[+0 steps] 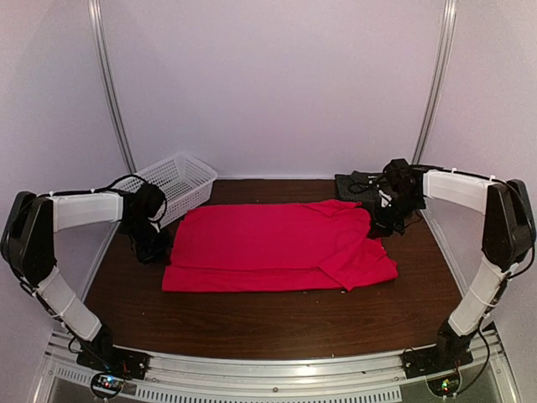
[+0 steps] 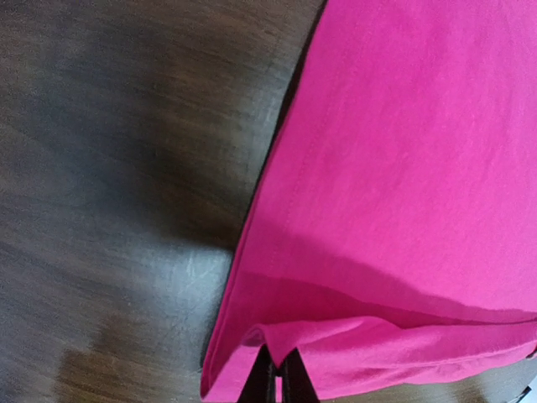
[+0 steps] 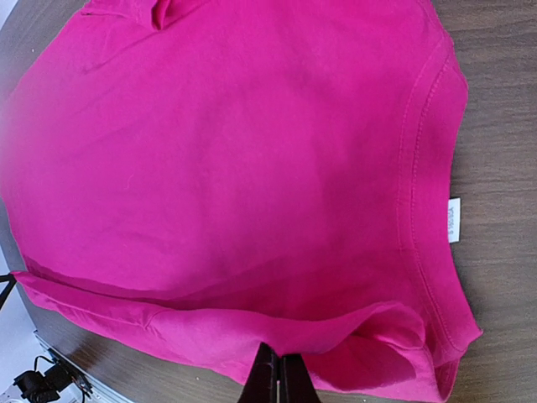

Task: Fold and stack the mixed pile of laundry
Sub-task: Fold the flattened T-shirt at the center of the board, then adjust the 1/3-folded T-shirt at the center of the board.

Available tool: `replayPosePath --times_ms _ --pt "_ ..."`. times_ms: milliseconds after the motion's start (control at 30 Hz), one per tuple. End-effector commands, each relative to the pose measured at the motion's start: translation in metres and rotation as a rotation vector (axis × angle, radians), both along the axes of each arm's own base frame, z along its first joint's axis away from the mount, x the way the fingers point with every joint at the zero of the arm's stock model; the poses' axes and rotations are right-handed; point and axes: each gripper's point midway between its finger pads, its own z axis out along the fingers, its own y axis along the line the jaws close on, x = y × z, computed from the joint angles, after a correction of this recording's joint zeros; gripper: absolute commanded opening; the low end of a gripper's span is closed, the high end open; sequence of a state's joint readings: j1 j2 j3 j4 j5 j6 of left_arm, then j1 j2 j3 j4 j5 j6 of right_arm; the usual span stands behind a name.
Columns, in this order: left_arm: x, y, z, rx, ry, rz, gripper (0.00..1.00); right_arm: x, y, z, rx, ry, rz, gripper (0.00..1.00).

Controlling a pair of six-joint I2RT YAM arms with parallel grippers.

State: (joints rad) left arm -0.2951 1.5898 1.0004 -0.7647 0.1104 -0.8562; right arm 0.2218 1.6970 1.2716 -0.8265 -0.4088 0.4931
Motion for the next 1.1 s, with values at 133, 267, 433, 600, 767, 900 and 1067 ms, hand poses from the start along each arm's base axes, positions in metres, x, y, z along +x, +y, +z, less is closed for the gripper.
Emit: replayPosePath --times_ms 133,267,433,600,767,900,1067 --pt "0.029 0.0 -0.004 0.027 -0.046 -0.053 0.13 0.029 0.0 0.0 -0.009 -0.042 -0.007 0.0" --pt "0.043 0.002 0.02 0.049 -0.132 -0.092 0.45 0.028 -0.006 0.015 -0.002 -0.057 -0.023 0.24" --pt "0.074 -0.017 0.077 0.026 -0.354 -0.247 0.7 0.018 -0.033 0.049 0.032 -0.113 -0.089 0.48" --pt "0.076 -0.107 0.107 -0.133 -0.49 -0.53 0.71 -0.016 -0.034 0.068 0.119 -0.13 -0.073 0.47" --pt "0.04 -0.223 0.119 -0.359 -0.558 -0.769 0.66 -0.05 -0.022 0.045 0.21 -0.072 -0.07 0.41" --pt "0.009 -0.296 0.119 -0.522 -0.571 -0.886 0.6 -0.052 -0.015 0.029 0.253 -0.06 -0.073 0.38" --pt "-0.012 -0.36 0.097 -0.587 -0.526 -0.973 0.55 -0.051 -0.009 0.007 0.28 -0.023 -0.076 0.32"
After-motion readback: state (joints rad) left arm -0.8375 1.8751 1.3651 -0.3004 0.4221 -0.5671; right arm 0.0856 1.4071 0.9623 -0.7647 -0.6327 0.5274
